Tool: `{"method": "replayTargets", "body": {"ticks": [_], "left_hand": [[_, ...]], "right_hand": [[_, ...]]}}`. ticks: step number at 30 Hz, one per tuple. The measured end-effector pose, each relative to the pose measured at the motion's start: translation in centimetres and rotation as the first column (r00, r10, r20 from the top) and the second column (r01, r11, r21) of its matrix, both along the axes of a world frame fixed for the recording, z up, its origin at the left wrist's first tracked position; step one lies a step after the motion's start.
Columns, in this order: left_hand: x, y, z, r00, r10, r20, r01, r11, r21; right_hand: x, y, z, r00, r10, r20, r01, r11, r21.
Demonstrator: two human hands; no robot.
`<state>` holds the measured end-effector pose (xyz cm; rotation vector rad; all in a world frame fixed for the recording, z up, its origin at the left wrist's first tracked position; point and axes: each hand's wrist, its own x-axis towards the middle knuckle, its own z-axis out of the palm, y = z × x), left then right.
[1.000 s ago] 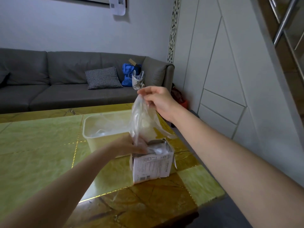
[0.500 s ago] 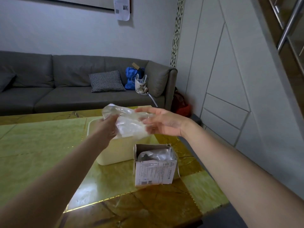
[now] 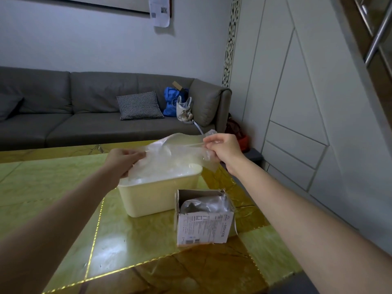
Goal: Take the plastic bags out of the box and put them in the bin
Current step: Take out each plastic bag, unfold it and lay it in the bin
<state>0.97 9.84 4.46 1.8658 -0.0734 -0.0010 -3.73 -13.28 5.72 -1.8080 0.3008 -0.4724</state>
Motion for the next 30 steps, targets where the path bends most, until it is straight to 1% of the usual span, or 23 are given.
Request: {"method": "replayTargets", "body": {"ticks": [3,5,7,9,10,11,12,13,14,15,16,17,18,19,20,22,24,25,26,27,28,29,30], "left_hand": [[1.6,1.0,0.1,0.996,0.091,-0.025,-0.093,0.992,-0.089],[3.1,1.7,0.2,0.984,0.179,0.017,-0.177,0.98,-0.091],[4.5,2.5,0.1,0.949,0.288,0.125,-0.284,0.958,-0.05],[5.8,3.1,0.0,0.879,0.362,0.311,-0.405,0.91,0.084],[6.3,3.2,0.1,0.849,0.325,0.417,-0.418,0.895,0.153],[6.4,3.0,0.2,0.827,0.225,0.516,-0.383,0.897,0.222],[6.8,2.6,0.1,0.809,0.066,0.584,-0.301,0.9,0.316],[6.9,1.9,0.0,0.796,-0.129,0.592,-0.19,0.875,0.446],[7.1,1.3,-0.2,0.797,-0.316,0.515,-0.064,0.803,0.592],[7.2,0.5,-0.5,0.822,-0.449,0.35,0.066,0.687,0.724],[7.4,-0.2,-0.8,0.839,-0.519,0.162,0.182,0.549,0.816],[7.7,-0.7,-1.3,0.839,-0.544,0.012,0.258,0.417,0.872],[8.1,-1.3,-1.9,0.828,-0.554,-0.089,0.296,0.297,0.908],[8.3,-1.7,-2.6,0.819,-0.556,-0.145,0.301,0.2,0.932],[8.9,-2.0,-3.5,0.813,-0.554,-0.179,0.302,0.139,0.943],[9.6,-2.4,-4.8,0.82,-0.523,-0.232,0.322,0.087,0.943],[10.4,-2.6,-5.9,0.828,-0.501,-0.252,0.339,0.089,0.937],[10.6,-2.7,-6.2,0.828,-0.503,-0.247,0.333,0.088,0.939],[10.7,-2.8,-6.3,0.828,-0.505,-0.241,0.33,0.091,0.94],[10.6,-2.8,-6.2,0.828,-0.509,-0.235,0.326,0.096,0.941],[10.5,-3.0,-6.2,0.826,-0.511,-0.239,0.331,0.097,0.939],[10.4,-3.1,-6.1,0.823,-0.516,-0.236,0.329,0.095,0.94],[10.2,-3.2,-6.1,0.819,-0.525,-0.233,0.327,0.092,0.941]], "right_hand": [[1.4,0.7,0.3,0.999,0.014,0.038,-0.01,0.994,-0.107],[2.8,1.6,0.4,0.998,0.03,0.049,-0.022,0.985,-0.169],[4.4,2.4,0.0,0.998,0.058,0.023,-0.051,0.97,-0.238],[6.3,3.1,-0.9,0.996,0.085,-0.018,-0.086,0.943,-0.322],[7.2,3.3,-1.5,0.994,0.096,-0.045,-0.106,0.926,-0.363],[7.9,3.4,-2.1,0.991,0.107,-0.076,-0.128,0.909,-0.395],[8.8,3.4,-2.8,0.987,0.119,-0.104,-0.151,0.898,-0.412],[9.4,3.2,-3.4,0.982,0.139,-0.13,-0.181,0.891,-0.416],[10.1,3.3,-4.0,0.974,0.167,-0.155,-0.218,0.883,-0.417],[10.5,3.3,-4.5,0.964,0.193,-0.181,-0.253,0.87,-0.424],[10.8,3.4,-4.9,0.956,0.21,-0.205,-0.281,0.854,-0.438],[11.2,3.3,-5.4,0.95,0.225,-0.217,-0.302,0.839,-0.453],[11.6,3.3,-5.7,0.947,0.23,-0.226,-0.313,0.826,-0.469],[11.8,3.3,-6.0,0.945,0.232,-0.231,-0.318,0.813,-0.487],[12.1,3.2,-6.4,0.944,0.228,-0.24,-0.323,0.796,-0.513],[12.7,3.1,-6.8,0.936,0.217,-0.278,-0.343,0.745,-0.572],[12.8,3.2,-6.7,0.921,0.182,-0.346,-0.374,0.664,-0.648],[12.7,3.3,-6.3,0.924,0.142,-0.356,-0.367,0.595,-0.715],[12.5,3.5,-5.7,0.942,0.085,-0.324,-0.323,0.491,-0.809],[12.3,3.8,-4.9,0.965,0.049,-0.259,-0.258,0.365,-0.895],[12.0,4.1,-4.4,0.979,0.06,-0.194,-0.203,0.266,-0.942],[11.8,4.6,-3.9,0.977,0.11,-0.181,-0.203,0.238,-0.95],[11.6,5.0,-3.7,0.952,0.177,-0.252,-0.291,0.253,-0.923]]}}
